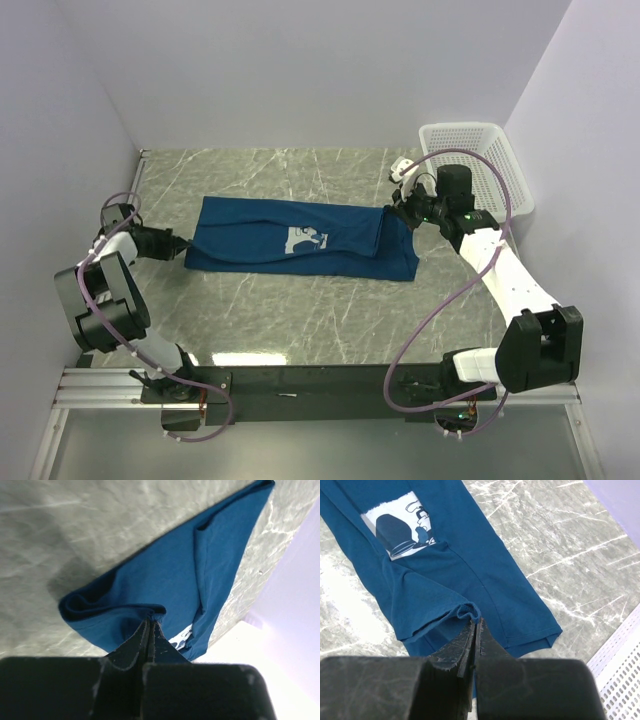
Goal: Fold and stack the t-shirts
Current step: Fold the tshirt
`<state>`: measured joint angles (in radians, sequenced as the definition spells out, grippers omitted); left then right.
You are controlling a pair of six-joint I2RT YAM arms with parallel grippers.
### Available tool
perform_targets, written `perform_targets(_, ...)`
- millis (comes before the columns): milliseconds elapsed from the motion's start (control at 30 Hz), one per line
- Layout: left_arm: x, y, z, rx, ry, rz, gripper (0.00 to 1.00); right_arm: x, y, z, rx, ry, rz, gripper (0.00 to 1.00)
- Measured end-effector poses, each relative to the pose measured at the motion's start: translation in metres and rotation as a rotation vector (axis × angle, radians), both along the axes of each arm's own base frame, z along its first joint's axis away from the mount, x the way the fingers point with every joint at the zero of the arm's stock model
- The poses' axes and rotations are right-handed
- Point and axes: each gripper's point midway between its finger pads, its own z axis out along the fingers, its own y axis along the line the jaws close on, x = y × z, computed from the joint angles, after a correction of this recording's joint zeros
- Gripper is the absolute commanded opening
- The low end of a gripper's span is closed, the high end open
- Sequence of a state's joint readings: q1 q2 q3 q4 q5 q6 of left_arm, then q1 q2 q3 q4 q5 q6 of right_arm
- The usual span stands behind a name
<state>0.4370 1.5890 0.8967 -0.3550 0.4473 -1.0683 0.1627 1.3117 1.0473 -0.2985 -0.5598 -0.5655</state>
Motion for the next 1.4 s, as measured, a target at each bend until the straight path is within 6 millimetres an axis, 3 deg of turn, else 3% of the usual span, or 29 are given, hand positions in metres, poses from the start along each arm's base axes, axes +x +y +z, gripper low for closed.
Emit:
perform_targets(400, 0.020, 0.004, 0.006, 0.003, -0.019, 0.012, 0.01, 0.011, -0.008, 0.000, -0.005, -0.001, -0.050, 0.00)
perform_targets(733, 0.024, 0.005, -0.007, -0.011, 0.017, 0.027, 0.01, 0.016, -0.013, -0.005, -0.012, 0.011, -0.071, 0.00)
perform_targets(1400, 0.041, 0.003, 0.000, -0.006, -0.010, 0.016, 0.01, 0.022, -0.015, -0.010, -0.014, 0.023, -0.078, 0.00)
